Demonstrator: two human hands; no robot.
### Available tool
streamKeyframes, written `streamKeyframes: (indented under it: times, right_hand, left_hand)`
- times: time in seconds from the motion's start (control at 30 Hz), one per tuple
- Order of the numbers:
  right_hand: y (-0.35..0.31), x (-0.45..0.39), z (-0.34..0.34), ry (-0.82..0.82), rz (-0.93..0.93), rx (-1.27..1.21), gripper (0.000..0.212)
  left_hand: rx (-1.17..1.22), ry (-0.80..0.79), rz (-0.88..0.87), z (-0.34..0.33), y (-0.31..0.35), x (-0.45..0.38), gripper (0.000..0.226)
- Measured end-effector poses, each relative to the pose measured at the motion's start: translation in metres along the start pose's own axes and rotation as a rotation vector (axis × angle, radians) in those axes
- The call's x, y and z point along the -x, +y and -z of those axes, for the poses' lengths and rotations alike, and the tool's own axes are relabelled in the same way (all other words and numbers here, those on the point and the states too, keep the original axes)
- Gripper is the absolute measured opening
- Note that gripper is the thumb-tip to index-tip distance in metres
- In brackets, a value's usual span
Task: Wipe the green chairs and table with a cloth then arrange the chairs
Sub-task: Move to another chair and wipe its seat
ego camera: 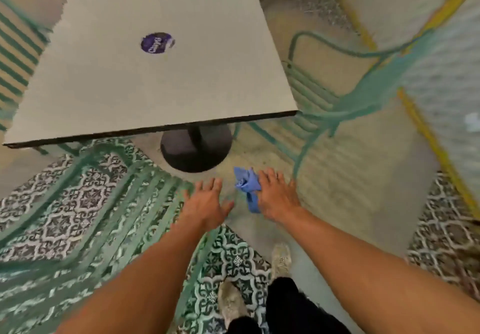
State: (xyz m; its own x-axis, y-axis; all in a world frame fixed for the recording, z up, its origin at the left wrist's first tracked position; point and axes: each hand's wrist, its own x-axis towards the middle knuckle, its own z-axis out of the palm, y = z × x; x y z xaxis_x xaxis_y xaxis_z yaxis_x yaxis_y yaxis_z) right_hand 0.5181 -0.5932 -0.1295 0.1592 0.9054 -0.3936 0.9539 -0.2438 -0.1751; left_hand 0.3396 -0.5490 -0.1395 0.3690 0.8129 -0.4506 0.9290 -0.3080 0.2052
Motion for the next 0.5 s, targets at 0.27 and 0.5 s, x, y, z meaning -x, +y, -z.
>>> streamKeyframes:
  times: [0.27, 0.5]
  right_hand:
    - [0.192, 0.088, 0.021, -0.038, -0.464, -0.159, 0.05]
    - [0.339, 0.134, 0.049, -0.041, -0.639, -0.205, 0.047]
  left_hand:
    - [-0.21, -0.105, -0.374, -0.007, 0.195, -0.024, 0.075]
    - [-0.364, -0.076, -0.536, -0.022, 0.362, -0.05, 0.072]
